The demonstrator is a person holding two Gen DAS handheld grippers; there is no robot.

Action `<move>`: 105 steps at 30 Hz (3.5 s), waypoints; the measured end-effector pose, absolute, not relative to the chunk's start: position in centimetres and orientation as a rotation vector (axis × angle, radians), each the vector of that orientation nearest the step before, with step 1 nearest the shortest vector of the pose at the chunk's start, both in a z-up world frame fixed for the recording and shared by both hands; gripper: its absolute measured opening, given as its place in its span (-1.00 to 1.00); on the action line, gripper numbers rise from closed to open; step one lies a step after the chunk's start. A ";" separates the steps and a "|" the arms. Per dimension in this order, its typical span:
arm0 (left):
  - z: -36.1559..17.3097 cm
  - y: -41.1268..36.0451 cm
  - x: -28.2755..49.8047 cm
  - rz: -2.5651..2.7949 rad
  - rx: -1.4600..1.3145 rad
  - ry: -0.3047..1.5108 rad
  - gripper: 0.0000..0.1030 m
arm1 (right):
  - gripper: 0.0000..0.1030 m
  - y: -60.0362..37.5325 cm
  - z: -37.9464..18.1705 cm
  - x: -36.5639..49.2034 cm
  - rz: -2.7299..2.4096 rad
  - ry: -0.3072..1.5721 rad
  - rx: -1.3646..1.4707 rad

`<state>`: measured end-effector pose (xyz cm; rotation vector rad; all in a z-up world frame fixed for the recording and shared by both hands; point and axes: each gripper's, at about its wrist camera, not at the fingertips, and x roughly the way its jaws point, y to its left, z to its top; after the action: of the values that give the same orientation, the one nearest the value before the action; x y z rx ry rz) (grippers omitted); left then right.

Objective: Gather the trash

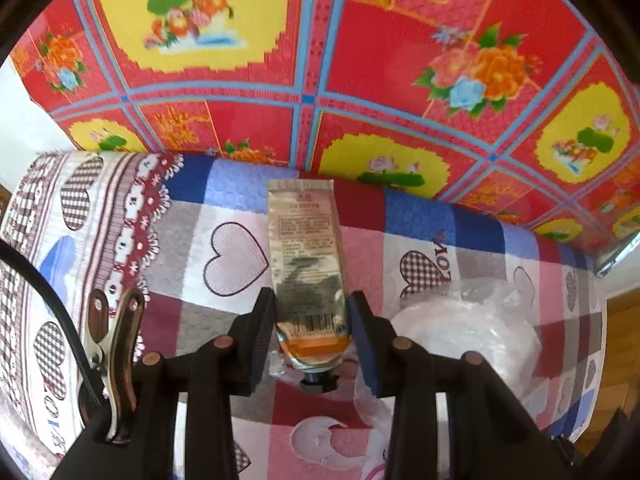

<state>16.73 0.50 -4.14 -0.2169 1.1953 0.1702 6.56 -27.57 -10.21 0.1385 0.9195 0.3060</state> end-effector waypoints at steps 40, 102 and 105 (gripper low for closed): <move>-0.2 4.7 5.6 0.216 -0.225 1.077 -0.24 | -0.83 -24.2 -5.1 4.4 0.470 0.790 0.083; 2.2 43.0 -13.2 0.399 -0.381 0.995 -0.24 | -0.83 18.1 -1.3 -3.1 0.748 0.739 -0.114; 1.9 46.0 -12.5 0.409 -0.373 1.004 -0.24 | -0.83 21.0 -1.2 -1.8 0.761 0.741 -0.111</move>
<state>-12.54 46.01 1.90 -0.3735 1.0044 0.4086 -1.80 20.97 -1.17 -0.1106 0.7414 0.7611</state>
